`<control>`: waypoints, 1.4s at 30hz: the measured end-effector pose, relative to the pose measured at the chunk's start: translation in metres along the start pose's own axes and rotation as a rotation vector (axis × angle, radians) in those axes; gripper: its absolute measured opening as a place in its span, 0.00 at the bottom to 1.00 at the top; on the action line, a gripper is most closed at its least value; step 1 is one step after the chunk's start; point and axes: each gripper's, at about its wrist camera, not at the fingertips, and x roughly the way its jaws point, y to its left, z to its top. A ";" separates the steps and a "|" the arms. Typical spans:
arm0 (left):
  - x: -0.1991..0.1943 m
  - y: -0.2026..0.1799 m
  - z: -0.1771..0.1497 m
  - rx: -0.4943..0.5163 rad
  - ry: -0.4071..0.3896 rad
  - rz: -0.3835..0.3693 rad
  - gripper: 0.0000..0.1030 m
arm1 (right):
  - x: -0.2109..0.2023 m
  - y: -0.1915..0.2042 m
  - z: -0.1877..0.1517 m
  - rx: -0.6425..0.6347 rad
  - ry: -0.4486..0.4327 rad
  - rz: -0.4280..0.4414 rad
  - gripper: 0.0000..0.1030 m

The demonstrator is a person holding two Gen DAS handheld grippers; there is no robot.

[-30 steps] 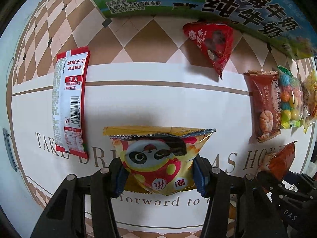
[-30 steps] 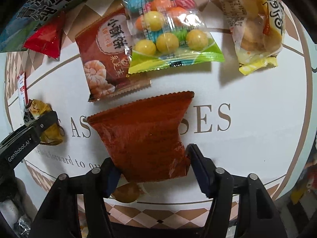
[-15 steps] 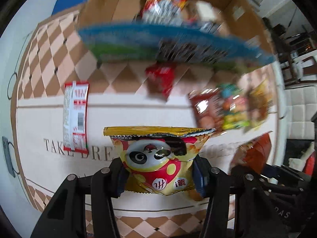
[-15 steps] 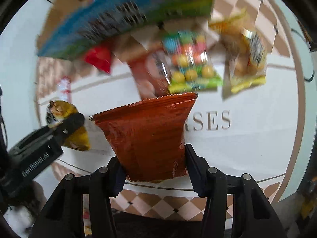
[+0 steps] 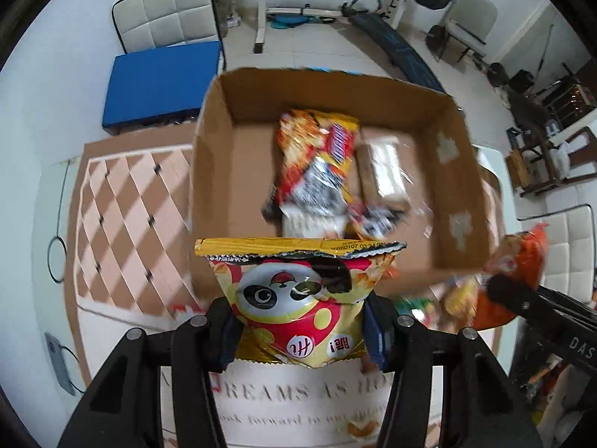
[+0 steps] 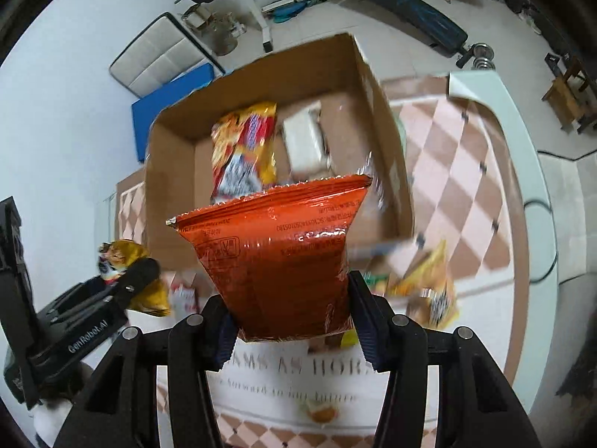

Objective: Organize snacks
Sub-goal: 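Carry the panda bag with the left tool while the right tool carries the orange-red bag to the box, then open the left tool releasing the panda bag while the right tool releases the orange-red bag in the box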

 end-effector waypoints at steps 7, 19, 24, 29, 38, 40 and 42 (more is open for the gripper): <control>0.054 0.025 0.043 -0.018 0.114 0.059 0.50 | 0.056 -0.010 0.048 0.011 0.078 -0.099 0.54; 0.124 0.038 0.047 -0.031 0.264 0.076 0.50 | 0.117 -0.025 0.060 0.036 0.177 -0.160 0.55; 0.127 0.035 0.044 -0.021 0.273 0.078 0.50 | 0.126 -0.029 0.061 0.047 0.216 -0.164 0.56; 0.130 0.037 0.051 -0.050 0.278 0.062 0.64 | 0.126 -0.026 0.064 0.039 0.226 -0.162 0.87; 0.106 0.028 0.053 -0.036 0.201 0.058 0.94 | 0.110 -0.018 0.063 0.010 0.196 -0.139 0.92; 0.100 0.024 0.053 -0.030 0.189 0.053 0.94 | 0.107 -0.016 0.060 0.002 0.187 -0.147 0.92; 0.094 0.019 0.054 -0.025 0.175 0.045 0.94 | 0.101 -0.015 0.058 -0.005 0.175 -0.142 0.93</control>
